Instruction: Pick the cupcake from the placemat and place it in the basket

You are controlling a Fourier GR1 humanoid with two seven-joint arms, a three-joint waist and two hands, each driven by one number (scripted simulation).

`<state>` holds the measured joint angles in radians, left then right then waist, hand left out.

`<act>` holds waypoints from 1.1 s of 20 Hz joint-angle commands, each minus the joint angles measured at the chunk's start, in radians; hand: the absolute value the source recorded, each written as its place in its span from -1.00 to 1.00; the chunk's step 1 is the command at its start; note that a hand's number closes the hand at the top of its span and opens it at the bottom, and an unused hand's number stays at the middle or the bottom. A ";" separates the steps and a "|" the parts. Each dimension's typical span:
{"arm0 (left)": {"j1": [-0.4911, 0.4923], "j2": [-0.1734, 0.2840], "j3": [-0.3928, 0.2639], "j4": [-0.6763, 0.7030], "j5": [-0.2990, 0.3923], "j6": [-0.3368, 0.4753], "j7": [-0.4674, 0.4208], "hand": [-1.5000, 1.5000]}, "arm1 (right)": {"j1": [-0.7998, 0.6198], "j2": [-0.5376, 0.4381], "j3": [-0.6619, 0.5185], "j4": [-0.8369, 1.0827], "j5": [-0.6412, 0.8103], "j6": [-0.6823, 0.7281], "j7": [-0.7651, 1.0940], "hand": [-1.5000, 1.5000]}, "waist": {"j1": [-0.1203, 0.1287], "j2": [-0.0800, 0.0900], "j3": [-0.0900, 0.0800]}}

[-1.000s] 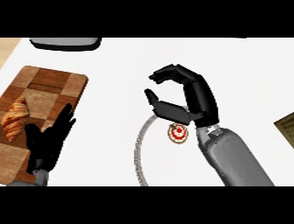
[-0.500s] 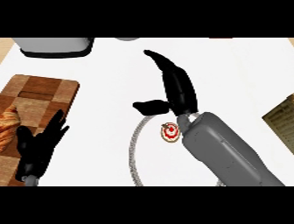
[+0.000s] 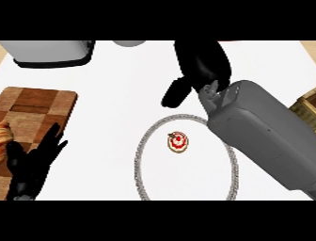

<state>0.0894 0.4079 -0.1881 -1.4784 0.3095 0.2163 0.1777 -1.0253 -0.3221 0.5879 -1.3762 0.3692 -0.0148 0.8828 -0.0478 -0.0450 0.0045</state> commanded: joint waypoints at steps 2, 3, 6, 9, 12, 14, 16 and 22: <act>0.061 -0.017 -0.033 0.062 -0.013 0.011 0.039 0.00 | -0.105 -0.025 -0.027 -0.087 -0.182 0.319 0.227 -1.00 | -0.008 0.013 -0.010; 0.077 -0.008 -0.035 0.050 -0.005 0.000 0.051 0.00 | -0.128 -0.040 -0.057 -0.077 -0.223 0.360 0.264 -1.00 | 0.002 0.016 -0.009; 0.095 0.003 -0.025 0.033 -0.001 -0.007 0.045 0.00 | -0.165 -0.065 -0.080 -0.117 -0.329 0.459 0.356 -1.00 | 0.004 0.014 -0.008; 0.088 0.023 0.002 0.029 0.012 -0.015 0.053 0.00 | -0.158 -0.121 -0.080 -0.143 -0.408 0.502 0.399 -1.00 | -0.003 0.017 -0.007; 0.093 -0.006 -0.012 0.052 -0.002 -0.008 0.024 0.00 | -0.183 -0.144 -0.071 -0.171 -0.468 0.499 0.450 -1.00 | -0.003 0.019 -0.008; 0.081 -0.003 -0.026 0.047 -0.009 -0.009 0.053 0.00 | -0.159 -0.172 -0.079 -0.213 -0.514 0.482 0.448 -1.00 | -0.006 0.024 -0.006; 0.059 0.003 -0.006 0.021 0.000 -0.001 0.069 0.00 | -0.175 -0.181 -0.074 -0.236 -0.554 0.470 0.494 -1.00 | 0.001 0.023 -0.006; 0.046 -0.006 -0.003 0.084 -0.003 -0.029 0.043 0.00 | -0.083 -0.191 -0.009 -0.313 -0.516 0.349 0.476 -1.00 | 0.007 0.034 -0.007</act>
<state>0.1060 0.4046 -0.1749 -1.4999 0.3069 0.2021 0.1747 -1.1289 -0.5278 0.5434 -1.6304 -0.1530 0.3546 1.1508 -0.0432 -0.0244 0.0102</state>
